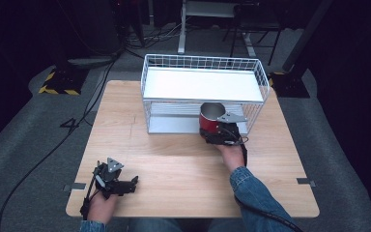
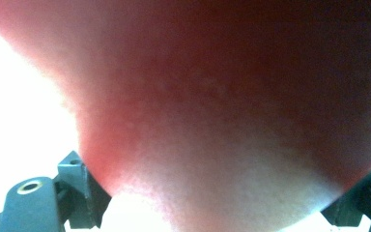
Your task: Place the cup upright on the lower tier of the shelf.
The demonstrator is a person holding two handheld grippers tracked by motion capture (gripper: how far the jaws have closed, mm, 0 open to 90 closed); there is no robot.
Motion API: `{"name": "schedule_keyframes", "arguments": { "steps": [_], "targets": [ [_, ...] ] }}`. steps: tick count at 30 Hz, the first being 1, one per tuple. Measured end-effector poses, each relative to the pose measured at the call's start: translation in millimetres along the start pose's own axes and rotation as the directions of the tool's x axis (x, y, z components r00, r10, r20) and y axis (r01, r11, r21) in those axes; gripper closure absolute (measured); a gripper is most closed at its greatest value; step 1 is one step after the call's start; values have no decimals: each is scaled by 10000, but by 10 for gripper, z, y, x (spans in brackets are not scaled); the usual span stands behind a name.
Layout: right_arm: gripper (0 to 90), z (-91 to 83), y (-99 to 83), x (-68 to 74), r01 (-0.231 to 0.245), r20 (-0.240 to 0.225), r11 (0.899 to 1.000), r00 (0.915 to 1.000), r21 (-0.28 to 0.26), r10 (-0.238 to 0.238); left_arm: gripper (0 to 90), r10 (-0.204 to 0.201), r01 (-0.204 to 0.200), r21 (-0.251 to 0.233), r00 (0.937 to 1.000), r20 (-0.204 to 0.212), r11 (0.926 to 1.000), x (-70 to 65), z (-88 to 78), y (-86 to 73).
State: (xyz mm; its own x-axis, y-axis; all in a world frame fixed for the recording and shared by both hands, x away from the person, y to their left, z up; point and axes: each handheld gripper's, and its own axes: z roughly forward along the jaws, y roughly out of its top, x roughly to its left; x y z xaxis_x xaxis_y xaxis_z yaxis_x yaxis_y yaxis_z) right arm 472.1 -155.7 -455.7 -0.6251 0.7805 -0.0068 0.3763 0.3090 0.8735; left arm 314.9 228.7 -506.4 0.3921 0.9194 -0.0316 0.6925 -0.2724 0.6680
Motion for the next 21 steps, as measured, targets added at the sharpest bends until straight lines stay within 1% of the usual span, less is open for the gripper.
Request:
{"name": "schedule_keyframes", "arguments": {
  "steps": [6,7,8,11,12,16,17,21],
  "targets": [
    [168,148,13,-44,-106,181,9998,9998,-164,109,2,-23,23,16,10000,-45,10000,-5,1,1],
    [168,148,13,-44,-106,181,9998,9998,-164,109,3,-23,23,16,10000,-45,10000,-5,1,1],
    [168,197,20,-51,-159,220,9996,9996,-230,164,3,-12,13,12,10000,-57,10000,-4,1,1],
    [168,241,25,-55,-195,244,9995,9995,-262,201,2,-6,6,18,10000,-37,10000,-4,1,1],
    [168,305,29,-58,-242,234,9993,9994,-288,248,2,-9,9,17,10000,-56,10000,-5,0,1],
    [168,407,41,-56,-374,284,9989,9989,-290,382,2,-14,14,12,10000,-74,10000,-5,0,0],
    [168,431,48,-58,-369,323,9990,9988,-269,377,2,60,-60,28,9999,-99,10000,-1,-3,1],
    [168,528,91,-74,-378,394,9985,9984,-398,394,2,-16,16,19,9999,-123,10000,-6,-4,-2]
  ]
}}
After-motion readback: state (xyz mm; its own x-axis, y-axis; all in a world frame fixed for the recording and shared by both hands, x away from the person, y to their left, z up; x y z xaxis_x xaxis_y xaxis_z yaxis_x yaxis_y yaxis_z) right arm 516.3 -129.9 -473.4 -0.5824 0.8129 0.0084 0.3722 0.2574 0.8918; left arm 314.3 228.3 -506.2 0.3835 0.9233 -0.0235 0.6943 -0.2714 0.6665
